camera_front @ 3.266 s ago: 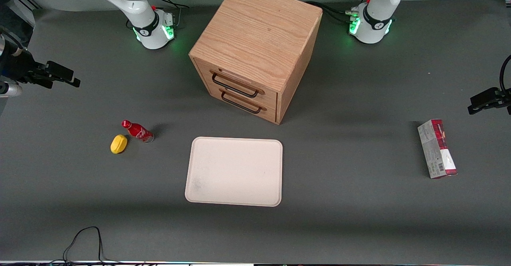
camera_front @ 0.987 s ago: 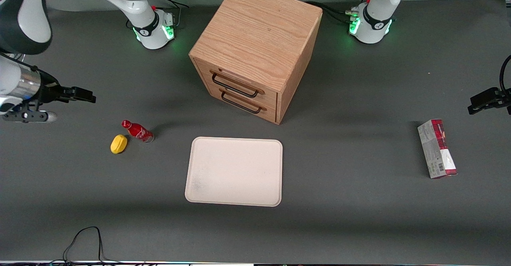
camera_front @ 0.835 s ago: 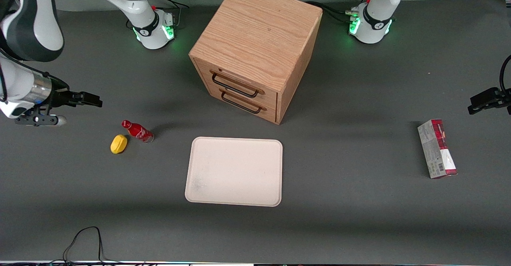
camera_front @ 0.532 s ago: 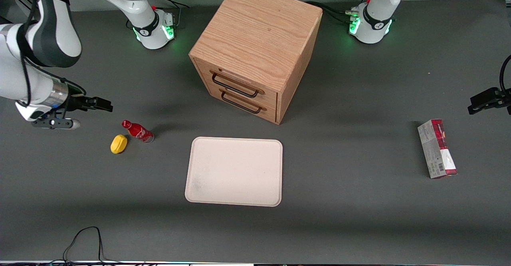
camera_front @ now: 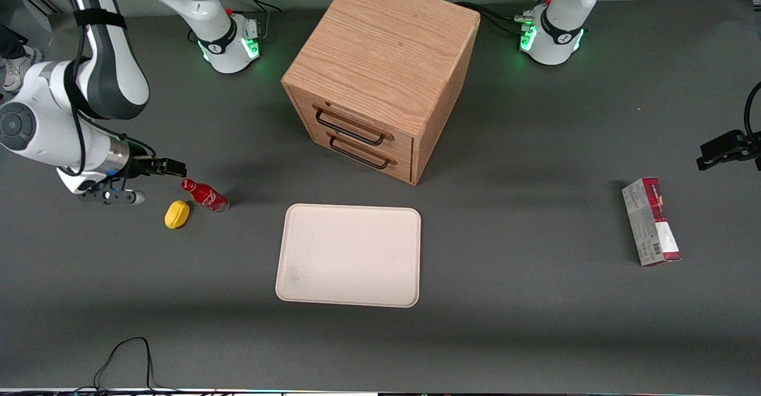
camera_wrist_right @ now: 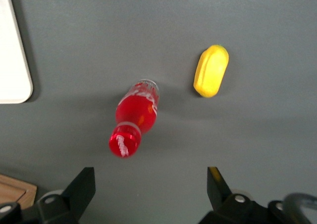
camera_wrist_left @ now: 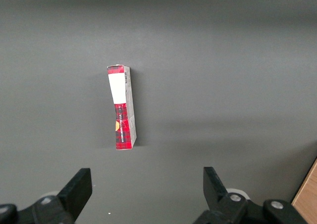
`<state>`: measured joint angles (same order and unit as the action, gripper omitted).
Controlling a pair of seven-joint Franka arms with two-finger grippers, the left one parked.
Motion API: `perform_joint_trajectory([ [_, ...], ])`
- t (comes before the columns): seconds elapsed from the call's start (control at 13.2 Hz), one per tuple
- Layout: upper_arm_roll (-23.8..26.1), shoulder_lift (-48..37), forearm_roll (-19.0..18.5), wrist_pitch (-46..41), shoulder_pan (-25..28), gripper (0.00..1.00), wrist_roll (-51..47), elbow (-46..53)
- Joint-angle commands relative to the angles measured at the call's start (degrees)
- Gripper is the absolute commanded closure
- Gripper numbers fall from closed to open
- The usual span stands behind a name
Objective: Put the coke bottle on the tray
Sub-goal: 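Move the open right gripper down over the red Coca-Cola bottle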
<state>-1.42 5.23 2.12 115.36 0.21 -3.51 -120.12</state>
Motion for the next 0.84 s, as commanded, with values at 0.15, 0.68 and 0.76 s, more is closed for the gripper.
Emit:
perform_joint_trajectory([
  [0.15, 1.24, 1.97, -0.01, 2.50, 0.23, 0.00, -3.87, 0.50],
  [0.68, 1.33, 5.58, -0.01, 8.04, 2.07, 0.00, -6.15, 1.38],
  [0.76, 1.33, 5.58, -0.01, 8.04, 2.33, 0.00, -6.07, 1.29],
])
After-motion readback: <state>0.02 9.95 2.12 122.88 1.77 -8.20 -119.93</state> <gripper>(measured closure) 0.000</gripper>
